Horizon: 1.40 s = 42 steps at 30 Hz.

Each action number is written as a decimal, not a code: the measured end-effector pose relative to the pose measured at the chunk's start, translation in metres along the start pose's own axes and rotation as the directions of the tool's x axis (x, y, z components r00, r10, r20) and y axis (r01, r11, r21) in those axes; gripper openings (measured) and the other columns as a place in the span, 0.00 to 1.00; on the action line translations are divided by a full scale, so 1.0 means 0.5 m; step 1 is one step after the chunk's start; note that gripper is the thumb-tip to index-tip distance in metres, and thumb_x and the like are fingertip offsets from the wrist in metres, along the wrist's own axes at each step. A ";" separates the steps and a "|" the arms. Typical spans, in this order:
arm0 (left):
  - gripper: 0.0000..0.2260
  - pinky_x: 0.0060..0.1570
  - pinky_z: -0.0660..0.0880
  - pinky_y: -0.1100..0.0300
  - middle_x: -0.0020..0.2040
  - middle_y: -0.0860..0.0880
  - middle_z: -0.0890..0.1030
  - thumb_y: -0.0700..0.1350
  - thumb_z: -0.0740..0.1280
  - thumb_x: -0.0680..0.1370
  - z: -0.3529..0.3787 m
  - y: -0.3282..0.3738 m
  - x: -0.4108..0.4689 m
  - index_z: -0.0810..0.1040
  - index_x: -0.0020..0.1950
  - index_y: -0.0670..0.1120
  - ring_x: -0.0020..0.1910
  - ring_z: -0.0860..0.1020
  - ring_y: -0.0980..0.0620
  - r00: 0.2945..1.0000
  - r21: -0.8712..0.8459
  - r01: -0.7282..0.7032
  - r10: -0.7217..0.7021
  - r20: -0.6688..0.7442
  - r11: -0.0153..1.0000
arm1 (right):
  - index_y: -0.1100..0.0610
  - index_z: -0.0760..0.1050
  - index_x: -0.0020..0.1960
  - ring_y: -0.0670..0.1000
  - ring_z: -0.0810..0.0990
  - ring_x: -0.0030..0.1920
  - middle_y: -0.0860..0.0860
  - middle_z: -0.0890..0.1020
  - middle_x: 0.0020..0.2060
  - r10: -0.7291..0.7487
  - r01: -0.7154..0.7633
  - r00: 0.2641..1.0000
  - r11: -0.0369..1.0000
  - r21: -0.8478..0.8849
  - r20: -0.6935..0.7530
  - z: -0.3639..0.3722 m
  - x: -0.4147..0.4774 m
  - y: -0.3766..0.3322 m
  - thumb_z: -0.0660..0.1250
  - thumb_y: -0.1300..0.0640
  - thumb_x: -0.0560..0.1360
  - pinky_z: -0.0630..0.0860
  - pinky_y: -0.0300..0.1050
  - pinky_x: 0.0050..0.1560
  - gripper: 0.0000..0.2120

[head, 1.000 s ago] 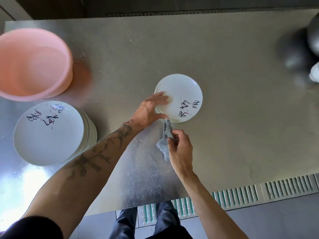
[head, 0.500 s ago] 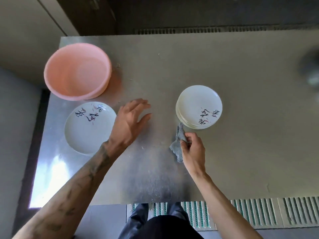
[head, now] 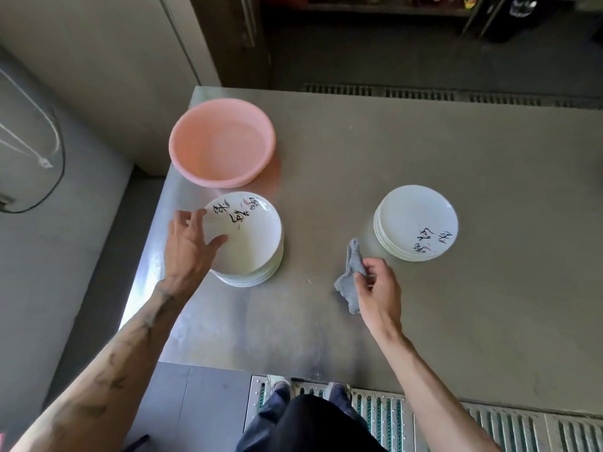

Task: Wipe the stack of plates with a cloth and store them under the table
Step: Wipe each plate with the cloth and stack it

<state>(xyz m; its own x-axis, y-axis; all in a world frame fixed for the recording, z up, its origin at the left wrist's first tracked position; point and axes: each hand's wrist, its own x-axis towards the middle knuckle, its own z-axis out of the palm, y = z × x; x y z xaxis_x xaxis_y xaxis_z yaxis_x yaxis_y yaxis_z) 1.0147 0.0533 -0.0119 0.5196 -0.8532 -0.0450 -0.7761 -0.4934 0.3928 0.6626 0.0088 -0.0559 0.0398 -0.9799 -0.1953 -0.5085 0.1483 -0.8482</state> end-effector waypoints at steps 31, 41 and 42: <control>0.21 0.34 0.72 0.59 0.45 0.48 0.80 0.50 0.85 0.66 -0.012 -0.038 0.017 0.79 0.49 0.43 0.38 0.76 0.51 0.846 -0.429 0.518 -0.517 0.131 0.740 | 0.48 0.74 0.54 0.51 0.79 0.49 0.51 0.80 0.49 -0.014 0.014 1.000 0.998 -0.058 -0.006 0.005 -0.053 -0.038 0.67 0.64 0.78 0.78 0.52 0.53 0.12; 0.17 0.37 0.81 0.51 0.42 0.47 0.82 0.44 0.82 0.69 -0.027 -0.023 -0.017 0.77 0.49 0.44 0.39 0.81 0.44 0.909 -0.522 0.381 -0.413 0.061 0.763 | 0.50 0.75 0.55 0.51 0.79 0.49 0.51 0.79 0.49 -0.013 0.013 1.000 0.998 -0.056 -0.005 -0.003 -0.051 -0.047 0.67 0.64 0.78 0.77 0.53 0.54 0.11; 0.17 0.36 0.82 0.51 0.43 0.45 0.83 0.43 0.82 0.70 -0.028 -0.021 -0.020 0.77 0.50 0.43 0.38 0.82 0.43 0.908 -0.556 0.383 -0.410 0.081 0.738 | 0.49 0.75 0.55 0.51 0.79 0.49 0.51 0.79 0.49 -0.014 0.013 1.000 0.998 -0.056 -0.005 -0.004 -0.051 -0.047 0.67 0.64 0.78 0.77 0.53 0.54 0.12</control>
<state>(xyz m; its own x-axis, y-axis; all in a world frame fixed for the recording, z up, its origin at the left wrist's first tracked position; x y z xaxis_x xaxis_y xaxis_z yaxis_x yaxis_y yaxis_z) 1.0225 0.0694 -0.0027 0.7612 -0.5865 -0.2768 -0.1752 -0.5968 0.7830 0.6717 0.0301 -0.0299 0.0426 -0.9825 -0.1811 -0.5552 0.1275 -0.8219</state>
